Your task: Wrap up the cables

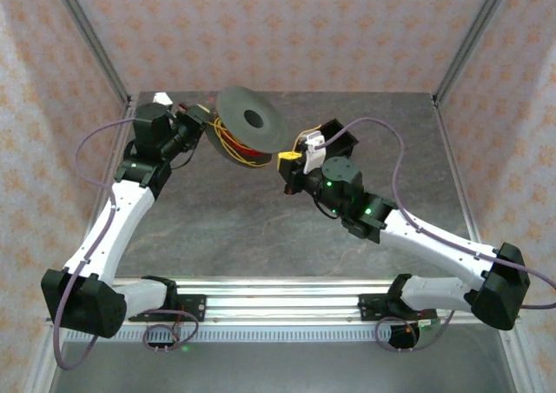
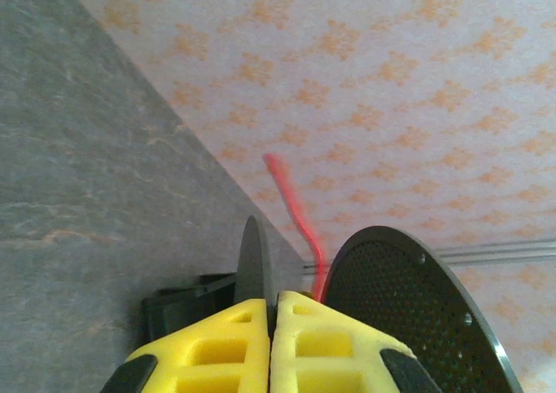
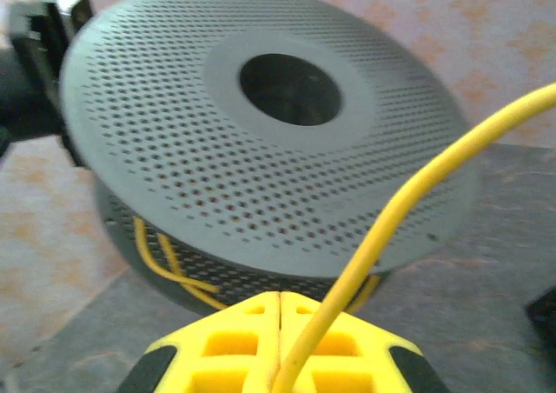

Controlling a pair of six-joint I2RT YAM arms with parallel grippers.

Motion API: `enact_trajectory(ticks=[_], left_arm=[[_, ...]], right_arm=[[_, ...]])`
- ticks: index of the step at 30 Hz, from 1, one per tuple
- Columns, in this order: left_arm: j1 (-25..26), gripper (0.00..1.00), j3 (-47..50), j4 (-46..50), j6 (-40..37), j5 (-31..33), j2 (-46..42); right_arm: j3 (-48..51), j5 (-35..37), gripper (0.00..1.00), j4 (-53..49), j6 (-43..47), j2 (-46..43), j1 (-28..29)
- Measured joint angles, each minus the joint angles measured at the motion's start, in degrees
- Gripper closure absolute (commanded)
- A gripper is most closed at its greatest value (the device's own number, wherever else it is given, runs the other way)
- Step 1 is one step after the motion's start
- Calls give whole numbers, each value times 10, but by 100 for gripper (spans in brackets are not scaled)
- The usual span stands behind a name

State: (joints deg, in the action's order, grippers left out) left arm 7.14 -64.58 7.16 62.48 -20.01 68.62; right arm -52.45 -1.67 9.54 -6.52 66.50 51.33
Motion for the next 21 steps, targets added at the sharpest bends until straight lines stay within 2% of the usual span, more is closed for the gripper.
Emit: enact_trajectory(ticks=[3, 10, 15, 21], left_arm=[[11, 100, -18, 38, -23, 21, 3], [72, 100, -97, 110, -108, 106, 33], [90, 100, -104, 149, -144, 135, 42], [93, 100, -119, 168, -164, 127, 64]], right_arm=[[-13, 7, 100, -31, 29, 8, 8], [-167, 31, 100, -137, 143, 133, 93], [-160, 40, 100, -154, 168, 137, 100], [-160, 40, 97, -157, 171, 137, 99]])
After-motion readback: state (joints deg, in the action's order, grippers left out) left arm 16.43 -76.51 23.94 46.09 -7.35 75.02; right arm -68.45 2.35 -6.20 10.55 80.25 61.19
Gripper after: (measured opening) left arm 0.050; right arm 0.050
